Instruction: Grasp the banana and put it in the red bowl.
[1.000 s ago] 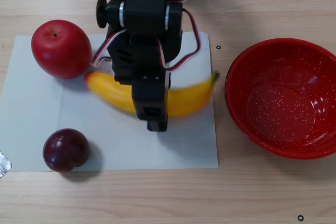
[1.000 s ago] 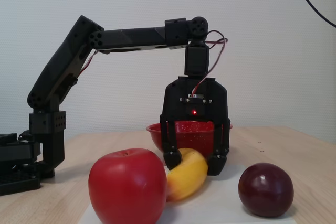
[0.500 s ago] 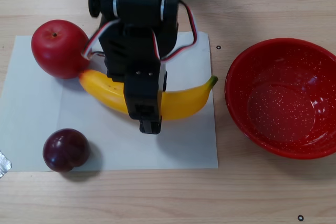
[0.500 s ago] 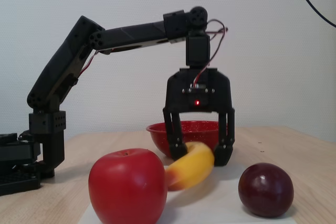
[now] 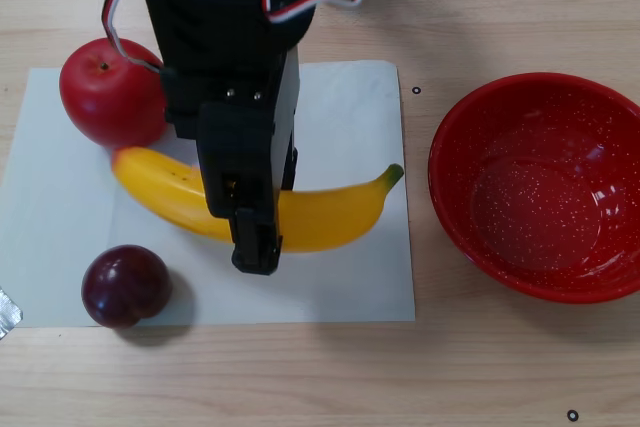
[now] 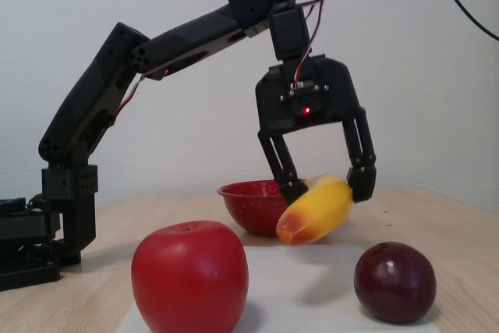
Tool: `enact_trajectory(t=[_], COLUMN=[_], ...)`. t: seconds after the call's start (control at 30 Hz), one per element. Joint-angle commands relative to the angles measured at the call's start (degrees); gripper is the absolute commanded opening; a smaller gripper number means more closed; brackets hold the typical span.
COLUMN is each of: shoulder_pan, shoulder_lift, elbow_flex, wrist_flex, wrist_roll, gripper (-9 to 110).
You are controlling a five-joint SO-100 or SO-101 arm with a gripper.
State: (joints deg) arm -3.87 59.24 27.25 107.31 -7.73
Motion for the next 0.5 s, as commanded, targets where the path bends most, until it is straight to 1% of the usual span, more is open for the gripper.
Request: enact_trajectory(t=[0.0,0.47], shoulder_pan=[0.0,6.2], shoulder_lift=[18.9,30.7], elbow_flex=[-7.6,-5.8], wrist_flex=[1.8,1.1], wrist_roll=[1.0,-0.4], gripper=[0,0])
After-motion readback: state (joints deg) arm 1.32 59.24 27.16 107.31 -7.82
